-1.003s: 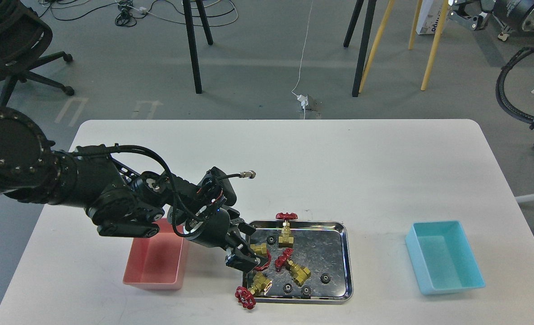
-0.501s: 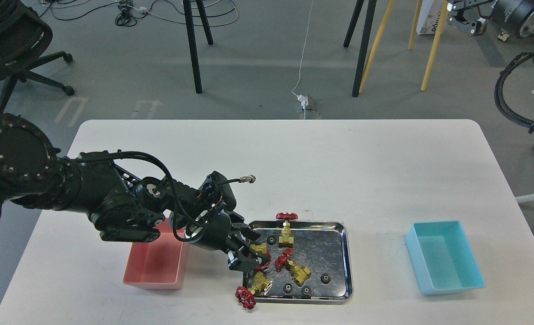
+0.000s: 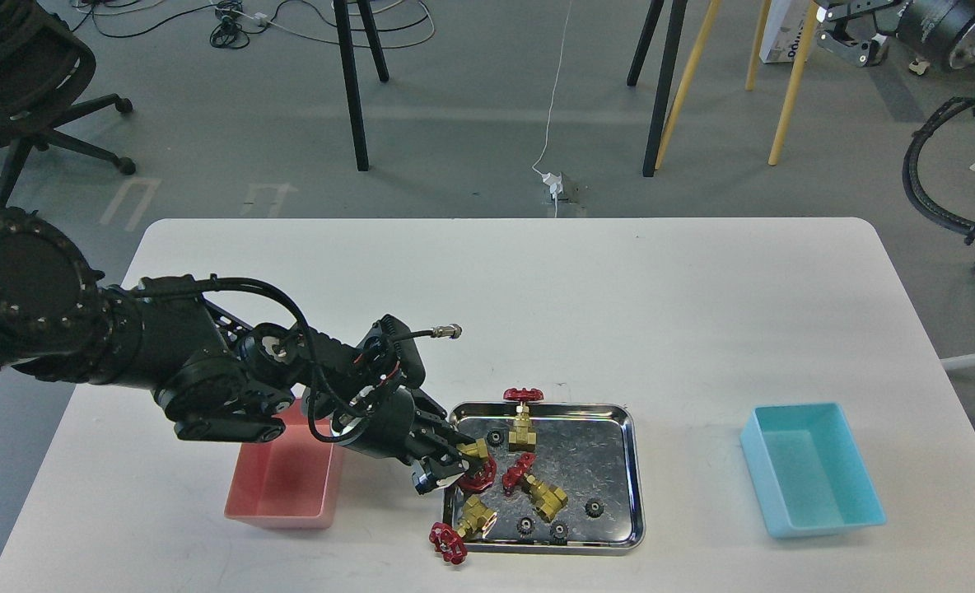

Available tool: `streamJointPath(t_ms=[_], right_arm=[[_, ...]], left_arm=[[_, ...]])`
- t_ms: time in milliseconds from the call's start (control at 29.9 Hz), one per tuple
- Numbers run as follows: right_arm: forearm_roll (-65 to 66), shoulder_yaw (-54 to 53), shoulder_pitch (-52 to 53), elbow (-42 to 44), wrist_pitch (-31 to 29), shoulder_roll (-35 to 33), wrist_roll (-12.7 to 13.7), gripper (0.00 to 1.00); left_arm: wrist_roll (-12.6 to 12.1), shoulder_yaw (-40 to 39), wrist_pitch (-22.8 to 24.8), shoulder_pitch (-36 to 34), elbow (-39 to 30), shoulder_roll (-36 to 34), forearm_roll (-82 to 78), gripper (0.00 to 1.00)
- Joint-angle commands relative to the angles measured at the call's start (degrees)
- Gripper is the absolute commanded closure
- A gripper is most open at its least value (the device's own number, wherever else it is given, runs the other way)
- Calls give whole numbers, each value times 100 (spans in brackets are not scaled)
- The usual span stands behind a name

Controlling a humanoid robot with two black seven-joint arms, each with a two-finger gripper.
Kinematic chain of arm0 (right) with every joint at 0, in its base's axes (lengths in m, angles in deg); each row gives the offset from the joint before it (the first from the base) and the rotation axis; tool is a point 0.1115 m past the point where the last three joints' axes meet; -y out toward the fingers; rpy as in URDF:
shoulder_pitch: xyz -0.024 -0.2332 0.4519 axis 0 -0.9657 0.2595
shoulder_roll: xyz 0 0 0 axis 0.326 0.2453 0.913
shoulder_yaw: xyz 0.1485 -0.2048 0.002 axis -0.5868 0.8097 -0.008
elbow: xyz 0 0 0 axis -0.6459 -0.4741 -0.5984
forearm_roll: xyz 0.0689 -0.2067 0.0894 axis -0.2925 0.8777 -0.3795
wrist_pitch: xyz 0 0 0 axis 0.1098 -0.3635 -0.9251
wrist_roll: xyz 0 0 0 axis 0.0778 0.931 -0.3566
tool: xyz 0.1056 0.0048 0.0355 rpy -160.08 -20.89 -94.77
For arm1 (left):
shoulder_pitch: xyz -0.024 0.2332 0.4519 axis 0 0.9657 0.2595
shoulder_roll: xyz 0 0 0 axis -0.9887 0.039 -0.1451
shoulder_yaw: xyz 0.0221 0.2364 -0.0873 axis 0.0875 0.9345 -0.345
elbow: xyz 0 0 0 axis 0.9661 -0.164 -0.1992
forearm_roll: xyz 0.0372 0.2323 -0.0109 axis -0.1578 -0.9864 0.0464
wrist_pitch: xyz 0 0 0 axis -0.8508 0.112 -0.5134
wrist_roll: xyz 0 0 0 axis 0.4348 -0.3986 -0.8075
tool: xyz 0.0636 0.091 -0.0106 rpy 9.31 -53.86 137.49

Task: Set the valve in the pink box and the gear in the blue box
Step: 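Lower the left gripper and grasp the red-handled brass valve, then lift the valve and carry it with the left gripper to the pink box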

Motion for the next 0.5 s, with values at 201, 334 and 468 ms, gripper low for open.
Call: streamJointPath(t_ms=[201, 334, 468], right_arm=[[0, -3, -9, 1, 0, 0, 0, 0], [-9, -21, -9, 1, 0, 0, 0, 0], [0, -345, -9, 44, 0, 35, 0, 0]], left_arm=[[0, -242, -224, -279, -102, -398, 1, 90], [0, -400, -224, -543, -145, -767, -52, 90], [0, -445, -224, -894, -742, -1399, -69, 90]])
